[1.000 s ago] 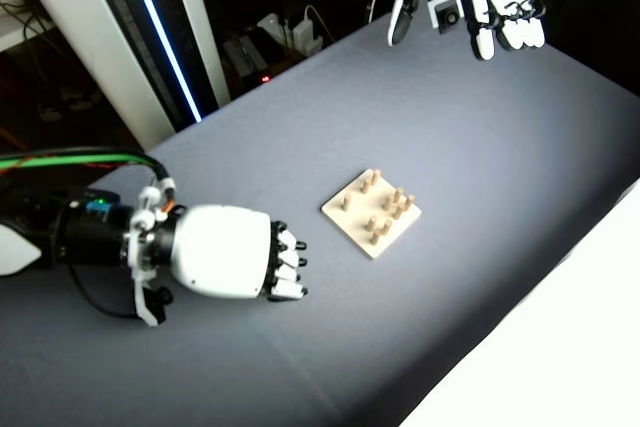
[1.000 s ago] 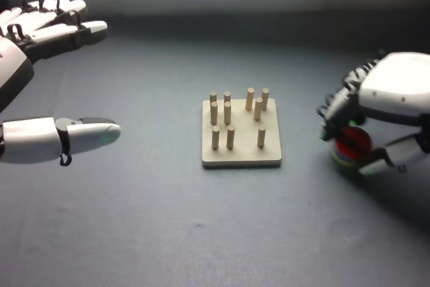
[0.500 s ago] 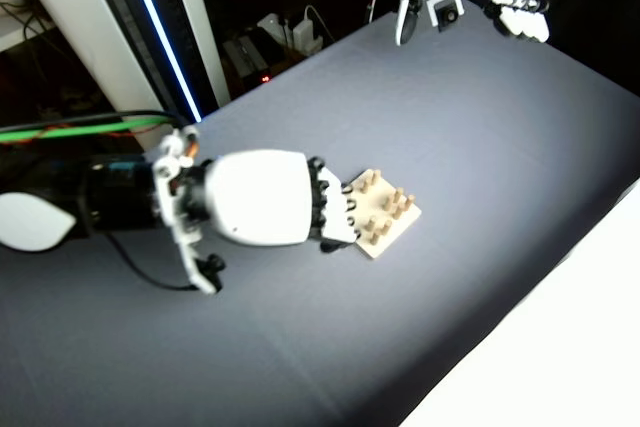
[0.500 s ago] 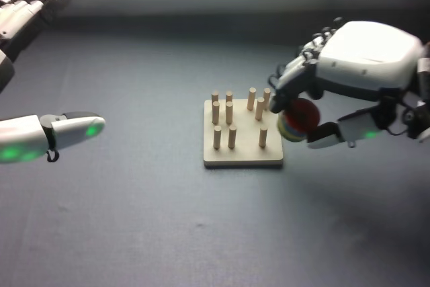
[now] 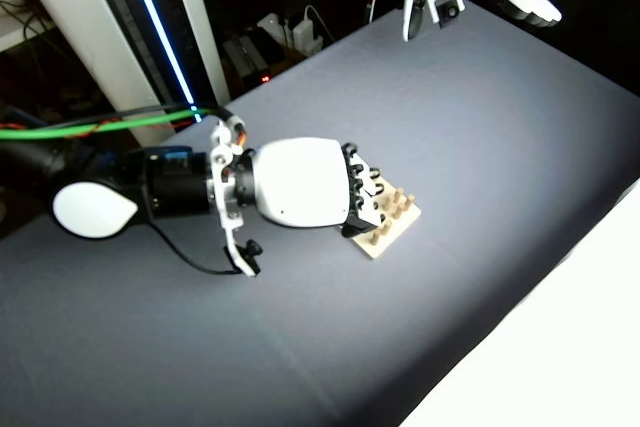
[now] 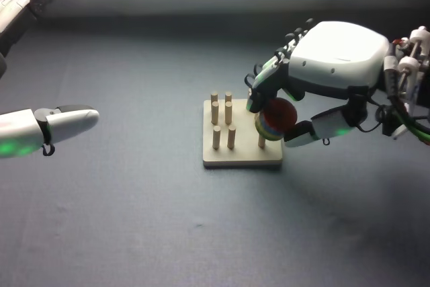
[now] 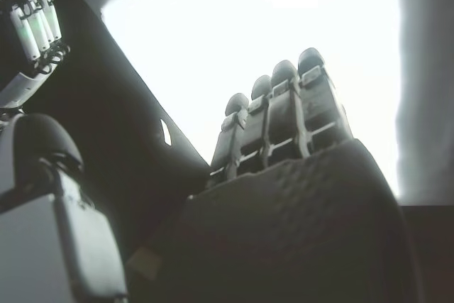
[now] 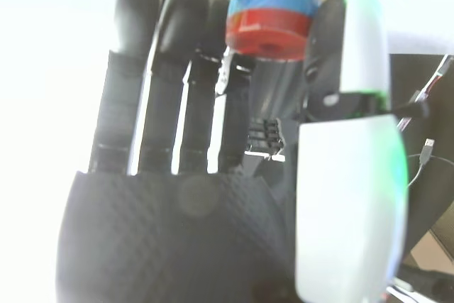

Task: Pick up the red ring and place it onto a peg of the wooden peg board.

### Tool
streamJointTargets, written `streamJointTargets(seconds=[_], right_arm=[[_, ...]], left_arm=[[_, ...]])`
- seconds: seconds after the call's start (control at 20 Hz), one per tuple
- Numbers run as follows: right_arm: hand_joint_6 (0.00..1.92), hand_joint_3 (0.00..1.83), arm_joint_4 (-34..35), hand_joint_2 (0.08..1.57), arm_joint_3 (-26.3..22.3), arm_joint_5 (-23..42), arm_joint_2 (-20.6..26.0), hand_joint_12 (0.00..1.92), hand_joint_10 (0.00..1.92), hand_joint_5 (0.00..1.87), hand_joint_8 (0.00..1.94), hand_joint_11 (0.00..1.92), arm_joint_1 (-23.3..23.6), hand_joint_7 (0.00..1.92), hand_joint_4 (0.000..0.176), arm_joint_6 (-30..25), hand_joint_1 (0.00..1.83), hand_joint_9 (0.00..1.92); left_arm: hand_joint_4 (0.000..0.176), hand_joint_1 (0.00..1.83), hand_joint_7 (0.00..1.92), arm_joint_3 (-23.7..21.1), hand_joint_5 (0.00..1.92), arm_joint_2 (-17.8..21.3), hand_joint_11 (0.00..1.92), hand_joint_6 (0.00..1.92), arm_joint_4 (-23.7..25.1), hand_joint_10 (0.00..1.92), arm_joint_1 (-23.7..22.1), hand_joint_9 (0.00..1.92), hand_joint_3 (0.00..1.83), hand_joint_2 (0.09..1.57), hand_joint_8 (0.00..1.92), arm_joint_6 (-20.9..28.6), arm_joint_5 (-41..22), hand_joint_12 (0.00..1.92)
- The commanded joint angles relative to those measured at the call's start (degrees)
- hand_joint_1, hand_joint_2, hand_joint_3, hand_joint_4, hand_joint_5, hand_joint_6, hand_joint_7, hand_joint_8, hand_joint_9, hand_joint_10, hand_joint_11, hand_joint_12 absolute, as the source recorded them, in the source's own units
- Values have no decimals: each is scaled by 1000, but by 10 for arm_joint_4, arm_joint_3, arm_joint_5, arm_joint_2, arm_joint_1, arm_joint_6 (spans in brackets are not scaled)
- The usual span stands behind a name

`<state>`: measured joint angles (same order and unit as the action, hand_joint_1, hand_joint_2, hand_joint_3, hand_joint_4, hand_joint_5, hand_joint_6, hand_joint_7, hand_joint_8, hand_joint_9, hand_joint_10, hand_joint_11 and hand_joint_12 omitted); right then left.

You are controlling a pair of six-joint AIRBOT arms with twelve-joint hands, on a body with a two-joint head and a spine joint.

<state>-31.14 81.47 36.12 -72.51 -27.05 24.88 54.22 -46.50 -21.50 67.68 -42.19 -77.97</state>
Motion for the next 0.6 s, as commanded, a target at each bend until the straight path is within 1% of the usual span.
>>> streamJointTargets(seconds=[0.0, 0.05, 0.1, 0.15, 0.2, 0.25, 0.3, 0.35, 0.4, 0.45, 0.5, 0.55], right_arm=[[320, 0, 15, 1039, 4, 48, -1, 1708, 1346, 1261, 1014, 791, 8, 1108, 0, 0, 1288, 951], [326, 0, 13, 1033, 6, 43, -4, 1695, 1350, 1265, 963, 860, 8, 1130, 0, 0, 1287, 976], [254, 1, 12, 1049, 7, 39, -6, 1756, 1394, 1288, 1105, 790, 8, 1057, 0, 0, 1291, 928], [234, 0, 9, 1051, 9, 34, -9, 1673, 1346, 1295, 1120, 805, 8, 1051, 0, 0, 1292, 930], [313, 0, 6, 1032, 11, 28, -12, 1565, 1230, 1285, 952, 833, 8, 1116, 0, 0, 1284, 965], [589, 0, 5, 1049, 14, 21, -18, 1460, 1199, 1146, 714, 823, 8, 1136, 0, 0, 1372, 993], [589, 0, 5, 1049, 15, 21, -18, 1460, 1199, 1146, 714, 823, 8, 1136, 0, 0, 1372, 993], [802, 1, 5, 1049, 16, 20, -21, 1344, 1120, 1073, 602, 786, 8, 1165, 0, 0, 1395, 1010], [802, 1, 4, 1049, 16, 20, -22, 1344, 1120, 1073, 602, 786, 8, 1165, 0, 0, 1395, 1010], [846, 4, 3, 1065, 16, 20, -23, 1363, 1147, 1028, 757, 773, 8, 1096, 0, 0, 1390, 993], [775, 0, 1, 1080, 17, 20, -24, 1512, 1185, 1028, 988, 768, 9, 1071, 0, 0, 1286, 913], [817, 3, 0, 1098, 17, 20, -24, 1551, 1172, 985, 1070, 702, 9, 1044, 0, 0, 1258, 866]], left_arm=[[6, 630, 0, 0, 0, 2, 0, 0, 4, 0, -2, 0, 3, 949, 0, 1, -69, 0], [0, 642, 0, 0, 0, 2, 0, 0, 4, 0, -2, 0, 3, 951, 0, 1, -69, 0], [0, 678, 0, 0, 0, 2, 0, 0, 4, 0, -2, 0, 5, 955, 0, 1, -69, 0], [0, 685, 0, 0, 0, 2, 0, 0, 4, 0, -2, 0, 4, 956, 0, 1, -70, 0], [0, 672, 0, 0, 0, 2, 0, 0, 4, 0, -2, 0, 3, 953, 0, 1, -71, 0], [0, 659, 0, 0, 0, 1, 0, 0, 4, 0, -2, 0, 0, 947, 0, 1, -71, 0], [0, 659, 0, 0, 0, 1, 0, 0, 4, 0, -2, 0, 0, 947, 0, 1, -71, 0], [15, 648, 0, 0, 0, 1, 0, 0, 4, 0, -2, 0, 0, 946, 0, 1, -70, 0], [15, 648, 0, 1, 0, 0, 0, 0, 4, 0, -2, 0, 0, 946, 0, 1, -70, 0], [21, 658, 0, 1, 0, -1, 0, 0, 4, 0, -2, 0, 0, 943, 0, 1, -69, 0], [13, 660, 0, 1, 1, -1, 0, 0, 4, 0, -2, 0, 0, 936, 0, 2, -69, 0], [17, 657, 0, 1, 0, -1, 0, 0, 4, 0, -2, 0, 0, 934, 0, 3, -70, 0]])
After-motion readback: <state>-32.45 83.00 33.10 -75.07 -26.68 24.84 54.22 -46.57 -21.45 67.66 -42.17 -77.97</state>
